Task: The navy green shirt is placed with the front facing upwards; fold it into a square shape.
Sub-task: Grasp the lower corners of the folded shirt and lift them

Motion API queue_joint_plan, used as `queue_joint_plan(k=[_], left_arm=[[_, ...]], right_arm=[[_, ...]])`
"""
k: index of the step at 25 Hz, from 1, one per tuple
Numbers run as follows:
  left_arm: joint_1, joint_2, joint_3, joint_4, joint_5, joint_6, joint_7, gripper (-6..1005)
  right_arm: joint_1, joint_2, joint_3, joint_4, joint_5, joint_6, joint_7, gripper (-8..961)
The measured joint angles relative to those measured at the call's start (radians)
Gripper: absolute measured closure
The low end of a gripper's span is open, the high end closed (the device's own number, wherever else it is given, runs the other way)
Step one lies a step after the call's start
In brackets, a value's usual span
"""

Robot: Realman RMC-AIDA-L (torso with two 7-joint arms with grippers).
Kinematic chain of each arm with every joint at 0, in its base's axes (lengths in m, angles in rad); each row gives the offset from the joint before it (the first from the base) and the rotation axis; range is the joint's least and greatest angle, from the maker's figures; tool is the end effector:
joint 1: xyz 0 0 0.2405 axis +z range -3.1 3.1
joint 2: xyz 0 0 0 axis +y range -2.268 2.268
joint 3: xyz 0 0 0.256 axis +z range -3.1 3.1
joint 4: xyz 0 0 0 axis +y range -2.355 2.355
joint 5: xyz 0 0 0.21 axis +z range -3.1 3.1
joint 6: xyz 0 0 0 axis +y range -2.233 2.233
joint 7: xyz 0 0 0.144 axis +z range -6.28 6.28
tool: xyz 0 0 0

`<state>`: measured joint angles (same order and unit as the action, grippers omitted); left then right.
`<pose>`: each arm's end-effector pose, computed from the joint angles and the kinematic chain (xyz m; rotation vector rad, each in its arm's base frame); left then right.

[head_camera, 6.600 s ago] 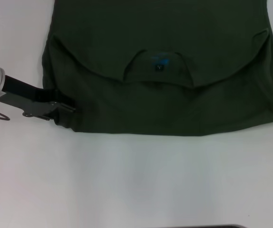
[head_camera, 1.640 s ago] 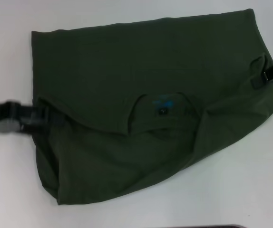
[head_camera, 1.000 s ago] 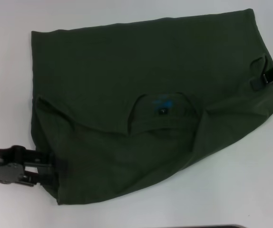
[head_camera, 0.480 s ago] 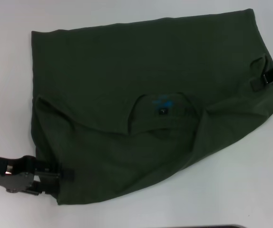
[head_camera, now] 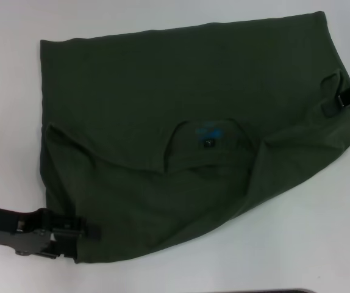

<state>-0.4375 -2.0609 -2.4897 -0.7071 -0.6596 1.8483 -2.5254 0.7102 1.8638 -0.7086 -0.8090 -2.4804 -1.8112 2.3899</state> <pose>-0.3168 0.2411 -0.0006 1.9879 2.1813 0.1024 0.2640 0.3567 0.0920 -2.5290 1.6837 -0.0496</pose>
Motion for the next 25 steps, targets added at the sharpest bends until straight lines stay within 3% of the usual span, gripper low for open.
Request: queue_joint_plan(k=[24,25], left_arm=[[-0.038,-0.035,0.029,-0.011,0.018,-0.056,-0.009,175],[-0.041,-0.035,0.033,-0.011,0.019,-0.056,-0.01,211]], right_arm=[[-0.002,0.0,0.0,0.004,0.0,-0.003,-0.003,917],[-0.002,0.0,0.0,0.004,0.0,-0.003,-0.003,917]])
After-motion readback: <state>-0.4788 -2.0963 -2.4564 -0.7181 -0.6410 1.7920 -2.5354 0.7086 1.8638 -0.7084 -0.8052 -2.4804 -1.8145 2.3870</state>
